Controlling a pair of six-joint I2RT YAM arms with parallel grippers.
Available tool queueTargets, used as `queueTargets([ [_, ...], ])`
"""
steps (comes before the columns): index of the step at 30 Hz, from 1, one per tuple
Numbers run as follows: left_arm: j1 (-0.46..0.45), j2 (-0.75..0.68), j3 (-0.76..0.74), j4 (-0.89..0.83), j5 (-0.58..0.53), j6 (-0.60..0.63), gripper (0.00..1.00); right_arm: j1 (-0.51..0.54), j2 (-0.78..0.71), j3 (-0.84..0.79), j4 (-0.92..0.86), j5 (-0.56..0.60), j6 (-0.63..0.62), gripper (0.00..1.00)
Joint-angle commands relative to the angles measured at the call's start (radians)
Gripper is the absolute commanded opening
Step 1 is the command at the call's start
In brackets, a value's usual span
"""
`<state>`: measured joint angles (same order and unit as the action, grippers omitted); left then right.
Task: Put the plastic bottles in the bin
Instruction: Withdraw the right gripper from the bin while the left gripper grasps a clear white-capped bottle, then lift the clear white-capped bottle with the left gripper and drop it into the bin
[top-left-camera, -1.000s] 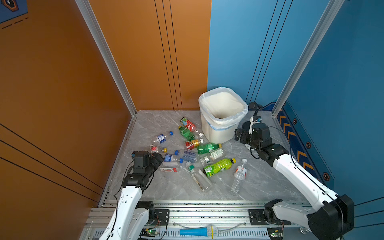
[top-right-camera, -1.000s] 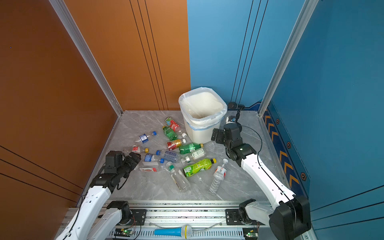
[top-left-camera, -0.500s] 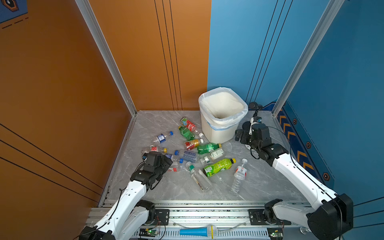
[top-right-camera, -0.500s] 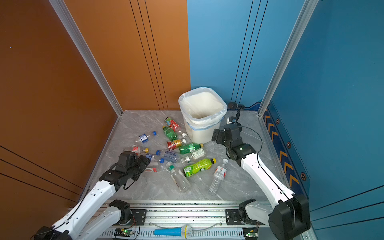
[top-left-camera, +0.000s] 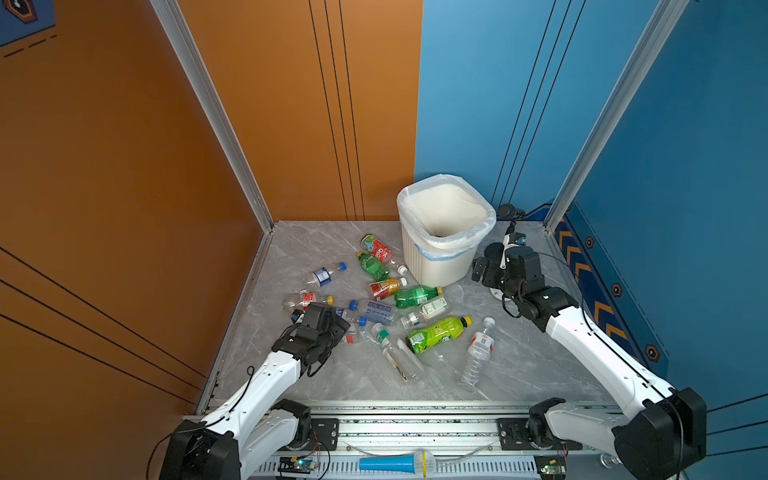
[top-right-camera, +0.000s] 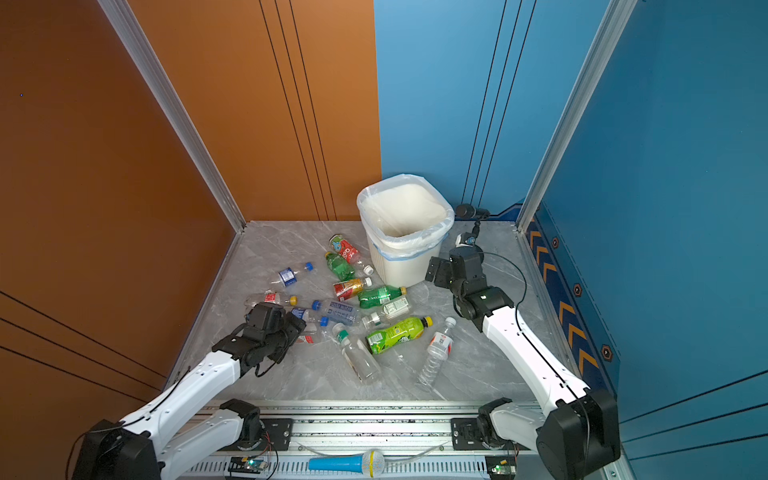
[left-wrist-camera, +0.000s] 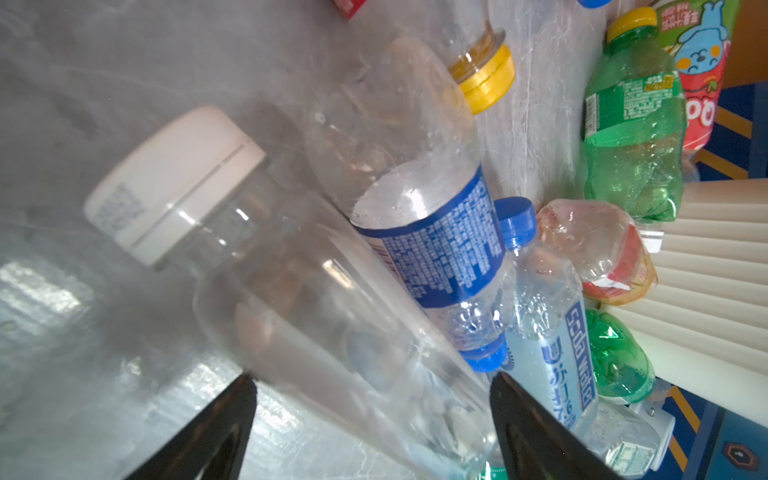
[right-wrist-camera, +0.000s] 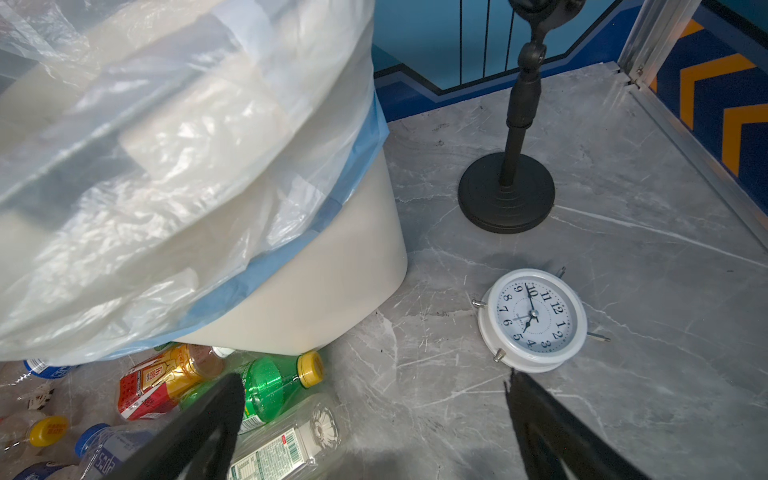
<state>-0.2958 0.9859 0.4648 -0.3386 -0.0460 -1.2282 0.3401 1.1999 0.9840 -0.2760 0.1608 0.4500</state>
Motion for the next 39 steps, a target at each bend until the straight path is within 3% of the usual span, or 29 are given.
queueTargets([
  [1, -0.008, 0.008, -0.018, 0.036, -0.035, -0.024, 0.89, -0.008, -0.014, -0.006, 0.011, 0.008, 0.01, 0.99],
  [8, -0.007, 0.068, -0.011, 0.069, -0.029, -0.024, 0.87, -0.019, -0.004, -0.008, 0.015, -0.002, 0.009, 0.99],
  [24, -0.008, 0.105, -0.046, 0.092, 0.014, -0.053, 0.64, -0.028, 0.008, -0.014, 0.023, -0.012, 0.015, 1.0],
  [28, -0.008, 0.074, -0.056, 0.069, 0.01, -0.062, 0.52, -0.029, 0.012, -0.014, 0.027, -0.015, 0.019, 1.0],
  [39, -0.001, -0.13, -0.043, -0.058, 0.005, -0.051, 0.43, -0.03, 0.013, -0.011, 0.032, -0.029, 0.036, 0.99],
])
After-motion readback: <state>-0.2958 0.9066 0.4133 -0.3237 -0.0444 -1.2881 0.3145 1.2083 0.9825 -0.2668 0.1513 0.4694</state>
